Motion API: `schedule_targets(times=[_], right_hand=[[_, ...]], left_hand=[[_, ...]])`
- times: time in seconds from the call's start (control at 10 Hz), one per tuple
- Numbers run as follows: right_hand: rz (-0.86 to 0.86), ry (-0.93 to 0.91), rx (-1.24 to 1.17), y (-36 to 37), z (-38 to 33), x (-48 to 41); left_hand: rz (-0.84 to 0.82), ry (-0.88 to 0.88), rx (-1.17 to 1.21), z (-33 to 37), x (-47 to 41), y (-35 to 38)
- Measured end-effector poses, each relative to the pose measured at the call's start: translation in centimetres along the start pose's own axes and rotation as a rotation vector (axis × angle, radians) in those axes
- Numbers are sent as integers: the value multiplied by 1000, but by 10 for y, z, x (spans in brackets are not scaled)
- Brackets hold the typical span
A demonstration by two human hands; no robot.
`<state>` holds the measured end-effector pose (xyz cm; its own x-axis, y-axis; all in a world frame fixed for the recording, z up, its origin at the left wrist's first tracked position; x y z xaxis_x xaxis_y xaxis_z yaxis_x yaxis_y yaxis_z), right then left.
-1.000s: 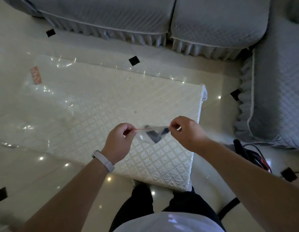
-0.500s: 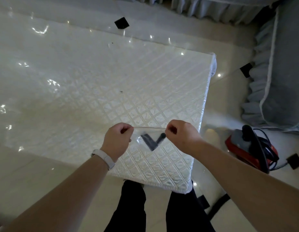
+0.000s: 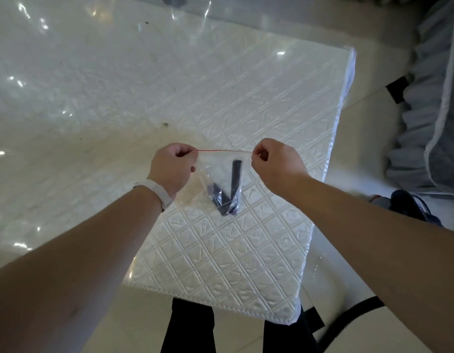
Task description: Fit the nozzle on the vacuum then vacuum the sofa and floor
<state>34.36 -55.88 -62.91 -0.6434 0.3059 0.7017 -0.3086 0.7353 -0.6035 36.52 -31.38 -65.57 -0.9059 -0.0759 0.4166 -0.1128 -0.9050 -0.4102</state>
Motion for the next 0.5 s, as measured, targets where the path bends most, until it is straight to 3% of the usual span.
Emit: schedule_targets(times=[0.3, 0.5], right_hand=[[-12, 9, 153, 15, -6, -42], [40, -101, 268, 2, -4, -26]], left_hand=[[25, 18, -108, -8, -20, 16], [-70, 146, -186, 10, -10, 8]])
Point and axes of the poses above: each hand's wrist, its own x-axis away from the middle knuckle, its own y-axis out of the palm, z = x × y, the point moved 10 cm from there along -x, towards the middle knuckle, and after that the axes turned 15 degrees about y, right-handed, at the moved point
